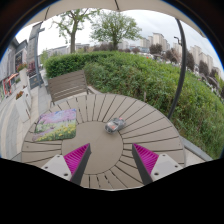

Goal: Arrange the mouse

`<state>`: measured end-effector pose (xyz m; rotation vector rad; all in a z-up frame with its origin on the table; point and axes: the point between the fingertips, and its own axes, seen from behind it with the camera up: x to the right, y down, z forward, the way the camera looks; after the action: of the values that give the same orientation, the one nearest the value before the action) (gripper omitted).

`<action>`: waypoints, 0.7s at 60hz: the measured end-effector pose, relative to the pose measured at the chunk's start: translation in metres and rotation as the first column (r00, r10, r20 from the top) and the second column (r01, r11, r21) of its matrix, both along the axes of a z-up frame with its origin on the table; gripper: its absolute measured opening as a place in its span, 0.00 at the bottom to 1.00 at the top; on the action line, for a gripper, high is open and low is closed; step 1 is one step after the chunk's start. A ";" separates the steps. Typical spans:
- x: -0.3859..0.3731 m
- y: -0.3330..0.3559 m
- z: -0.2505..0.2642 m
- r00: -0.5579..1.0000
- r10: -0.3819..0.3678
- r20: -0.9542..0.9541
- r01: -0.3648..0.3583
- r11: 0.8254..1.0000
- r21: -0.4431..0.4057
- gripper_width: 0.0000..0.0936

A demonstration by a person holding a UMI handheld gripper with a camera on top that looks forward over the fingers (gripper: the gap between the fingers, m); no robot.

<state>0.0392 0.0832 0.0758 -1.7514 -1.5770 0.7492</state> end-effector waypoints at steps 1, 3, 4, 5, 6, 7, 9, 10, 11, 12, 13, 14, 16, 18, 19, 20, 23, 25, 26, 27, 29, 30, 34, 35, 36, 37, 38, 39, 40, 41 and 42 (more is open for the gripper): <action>-0.005 -0.001 -0.004 1.000 0.000 -0.004 0.000 1.000 -0.003 0.91; -0.016 -0.002 -0.012 1.000 0.001 -0.009 -0.001 1.000 -0.007 0.91; -0.021 -0.004 -0.017 1.000 -0.001 -0.016 0.001 1.000 -0.008 0.91; -0.025 -0.004 -0.019 1.000 -0.002 -0.019 0.001 1.000 -0.008 0.91; -0.030 -0.004 -0.022 1.000 -0.002 -0.023 0.002 1.000 -0.008 0.91; -0.035 -0.004 -0.025 1.000 -0.004 -0.026 0.004 1.000 -0.007 0.91; -0.045 -0.004 -0.033 1.000 -0.007 -0.030 0.007 1.000 -0.007 0.91; -0.049 -0.003 -0.037 1.000 -0.008 -0.029 0.008 1.000 -0.007 0.91; -0.053 -0.003 -0.040 1.000 -0.008 -0.029 0.008 1.000 -0.008 0.91; -0.058 -0.003 -0.044 1.000 -0.008 -0.029 0.007 1.000 -0.007 0.91; -0.062 -0.003 -0.047 1.000 -0.008 -0.029 0.007 1.000 -0.007 0.91; -0.067 -0.002 -0.050 1.000 -0.008 -0.030 0.008 1.000 -0.005 0.91; -0.075 -0.001 -0.055 0.999 -0.012 -0.033 0.012 1.000 0.002 0.91; -0.084 0.001 -0.059 0.999 -0.017 -0.037 0.017 1.000 0.014 0.91; -0.089 0.002 -0.061 0.999 -0.017 -0.038 0.018 1.000 0.018 0.91; -0.092 0.003 -0.063 0.999 -0.017 -0.041 0.018 1.000 0.021 0.91; -0.104 0.004 -0.067 0.999 -0.019 -0.047 0.020 1.000 0.023 0.91; -0.113 0.004 -0.070 0.999 -0.018 -0.049 0.019 1.000 0.019 0.91; -0.117 0.004 -0.071 0.999 -0.017 -0.050 0.018 1.000 0.017 0.91; -0.121 0.004 -0.072 0.999 -0.016 -0.051 0.017 1.000 0.017 0.91; -0.128 0.006 -0.075 0.999 -0.018 -0.050 0.019 1.000 0.019 0.91; -0.133 0.006 -0.079 0.999 -0.020 -0.049 0.021 1.000 0.022 0.91; -0.147 0.010 -0.084 0.999 -0.024 -0.042 0.025 0.999 0.028 0.91; -0.150 0.011 -0.086 0.999 -0.027 -0.041 0.028 0.999 0.026 0.92; -0.153 0.013 -0.087 0.999 -0.032 -0.040 0.033 0.999 0.027 0.92; -0.156 0.013 -0.090 0.999 -0.035 -0.037 0.036 0.999 0.029 0.92; -0.159 0.014 -0.091 0.999 -0.038 -0.035 0.039 0.999 0.027 0.92; -0.163 0.015 -0.091 0.999 -0.038 -0.036 0.039 0.999 0.025 0.92; -0.166 0.015 -0.091 0.999 -0.038 -0.039 0.039 0.999 0.023 0.92; -0.169 0.015 -0.091 0.999 -0.036 -0.040 0.037 0.999 0.022 0.92; -0.172 0.015 -0.091 0.999 -0.035 -0.040 0.036 0.999 0.023 0.92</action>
<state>-0.1323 0.0980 -0.0151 -1.7332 -1.5189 0.7408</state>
